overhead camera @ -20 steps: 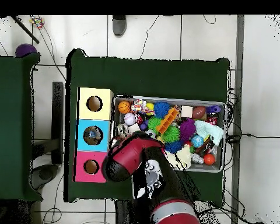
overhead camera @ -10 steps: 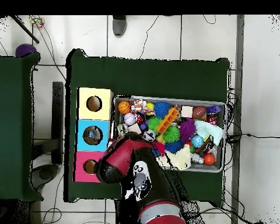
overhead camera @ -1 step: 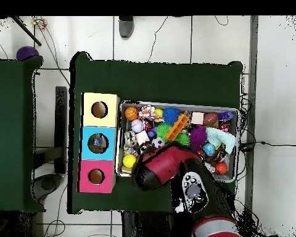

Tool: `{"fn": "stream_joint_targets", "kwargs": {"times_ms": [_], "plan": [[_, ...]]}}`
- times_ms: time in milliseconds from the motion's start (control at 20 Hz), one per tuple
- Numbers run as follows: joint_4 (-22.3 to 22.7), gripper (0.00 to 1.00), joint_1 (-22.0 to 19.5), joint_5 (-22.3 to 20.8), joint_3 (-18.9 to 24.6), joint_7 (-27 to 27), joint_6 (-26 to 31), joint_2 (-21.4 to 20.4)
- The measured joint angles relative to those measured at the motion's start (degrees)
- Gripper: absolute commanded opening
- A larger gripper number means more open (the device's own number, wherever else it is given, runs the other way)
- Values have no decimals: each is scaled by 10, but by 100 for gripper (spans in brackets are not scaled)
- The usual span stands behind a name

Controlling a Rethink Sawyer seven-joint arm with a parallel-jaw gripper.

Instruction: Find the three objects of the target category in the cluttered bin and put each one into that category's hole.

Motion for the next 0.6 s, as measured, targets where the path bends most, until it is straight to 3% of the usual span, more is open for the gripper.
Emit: {"fn": "stream_joint_targets", "kwargs": {"times_ms": [300,600], "plan": [[-1,100,-32,-41,-25,0,-23,7],[-4,100,48,-71,-120,0,-82,40]]}}
